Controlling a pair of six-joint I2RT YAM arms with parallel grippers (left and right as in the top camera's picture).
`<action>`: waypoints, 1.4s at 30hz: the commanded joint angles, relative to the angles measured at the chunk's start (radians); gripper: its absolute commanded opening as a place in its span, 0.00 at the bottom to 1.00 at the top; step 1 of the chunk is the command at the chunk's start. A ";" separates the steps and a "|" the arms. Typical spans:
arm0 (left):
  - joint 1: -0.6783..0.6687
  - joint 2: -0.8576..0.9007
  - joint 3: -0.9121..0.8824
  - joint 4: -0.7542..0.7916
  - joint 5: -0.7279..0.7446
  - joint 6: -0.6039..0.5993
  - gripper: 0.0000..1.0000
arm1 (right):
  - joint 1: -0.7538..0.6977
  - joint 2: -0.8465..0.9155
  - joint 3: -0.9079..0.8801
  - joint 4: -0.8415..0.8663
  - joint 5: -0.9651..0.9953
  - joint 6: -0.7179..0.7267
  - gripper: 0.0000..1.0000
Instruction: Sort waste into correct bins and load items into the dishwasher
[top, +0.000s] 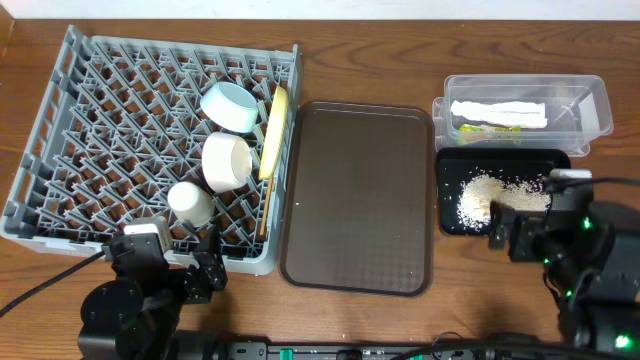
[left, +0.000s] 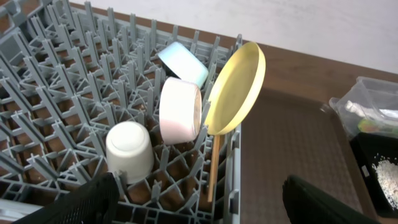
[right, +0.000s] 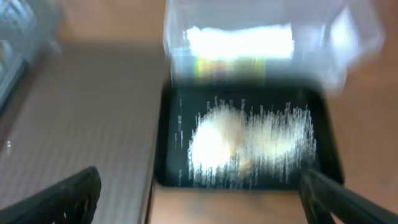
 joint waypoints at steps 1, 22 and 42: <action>0.002 -0.001 -0.006 0.002 0.002 -0.008 0.87 | 0.017 -0.131 -0.148 0.178 -0.072 -0.048 0.99; 0.002 -0.001 -0.006 0.002 0.002 -0.008 0.87 | 0.048 -0.632 -0.861 0.780 -0.105 -0.103 0.99; 0.002 -0.001 -0.006 0.002 0.002 -0.008 0.87 | 0.048 -0.631 -0.862 0.780 -0.105 -0.103 0.99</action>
